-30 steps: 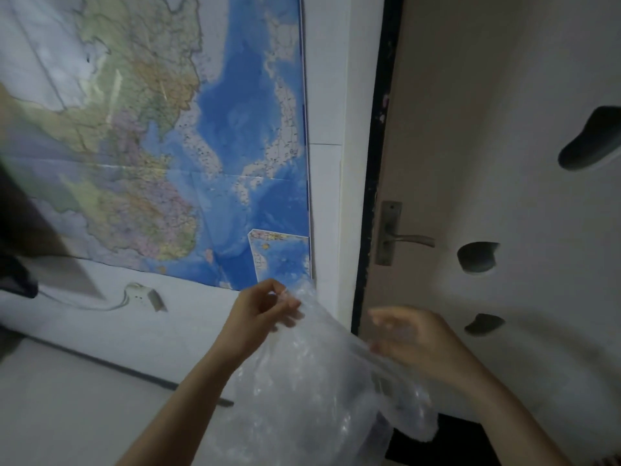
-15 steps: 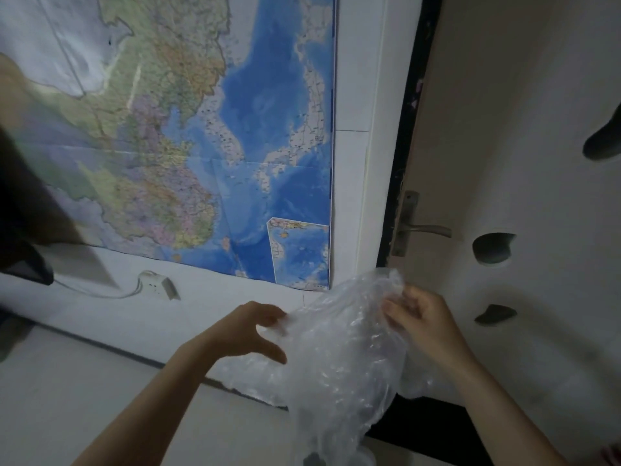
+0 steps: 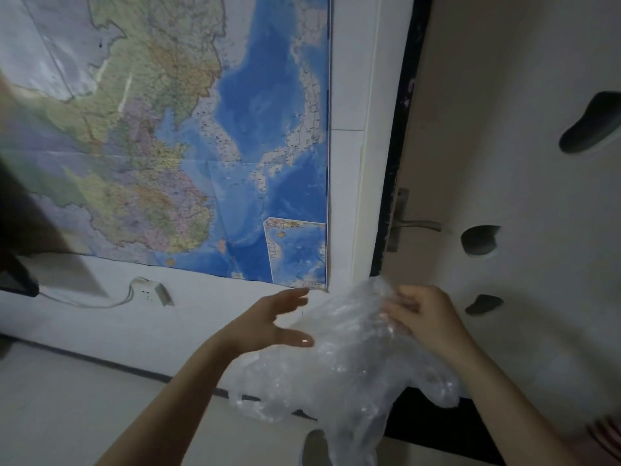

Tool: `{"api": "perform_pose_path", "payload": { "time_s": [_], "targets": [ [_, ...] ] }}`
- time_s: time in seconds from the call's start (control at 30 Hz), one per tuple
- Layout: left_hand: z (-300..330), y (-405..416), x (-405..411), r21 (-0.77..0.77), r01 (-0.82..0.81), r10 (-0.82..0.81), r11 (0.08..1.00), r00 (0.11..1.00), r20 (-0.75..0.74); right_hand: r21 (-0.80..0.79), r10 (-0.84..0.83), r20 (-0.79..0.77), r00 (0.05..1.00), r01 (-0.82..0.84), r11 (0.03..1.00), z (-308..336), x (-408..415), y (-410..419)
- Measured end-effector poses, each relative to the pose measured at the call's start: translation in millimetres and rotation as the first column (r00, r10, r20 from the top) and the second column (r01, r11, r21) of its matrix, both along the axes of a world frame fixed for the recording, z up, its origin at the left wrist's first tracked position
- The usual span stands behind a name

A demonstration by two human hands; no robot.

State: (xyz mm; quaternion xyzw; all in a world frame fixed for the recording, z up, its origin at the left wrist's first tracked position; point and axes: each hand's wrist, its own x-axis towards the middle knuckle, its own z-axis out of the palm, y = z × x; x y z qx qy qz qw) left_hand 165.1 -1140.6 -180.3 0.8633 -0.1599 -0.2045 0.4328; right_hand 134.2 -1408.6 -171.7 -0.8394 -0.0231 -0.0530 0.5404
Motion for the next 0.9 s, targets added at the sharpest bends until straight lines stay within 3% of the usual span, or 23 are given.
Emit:
{"api": "perform_pose_path", "payload": {
  "time_s": [0.1, 0.23, 0.43, 0.53, 0.67, 0.9],
  "targets": [
    [9, -45, -4, -0.116, -0.018, 0.033, 0.993, 0.991, 0.131, -0.043, 0.087, 0.034, 0.996, -0.085, 0.995, 13, -2, 22],
    [14, -53, -3, -0.297, -0.016, 0.086, 0.955, 0.971, 0.225, -0.012, 0.135, -0.067, 0.989, -0.136, 0.991, 23, -5, 7],
    [2, -9, 0, -0.457, -0.127, 0.112, 0.88, 0.992, -0.061, -0.26, 0.099, -0.247, 0.964, -0.164, 0.951, -8, -15, -37],
    [-7, 2, -1, -0.475, -0.204, 0.173, 0.856, 0.979, -0.107, -0.275, 0.021, -0.147, 0.989, -0.061, 0.96, -29, -14, -32],
    [-24, 18, -4, -0.436, -0.331, 0.317, 0.837, 0.942, -0.107, -0.078, -0.082, -0.03, 0.996, 0.079, 0.994, -43, -17, -29],
    [-56, 30, -9, -0.414, -0.434, 0.391, 0.8, 0.901, -0.188, 0.212, -0.078, -0.134, 0.988, 0.105, 0.972, -55, -27, -38]
  ]
}}
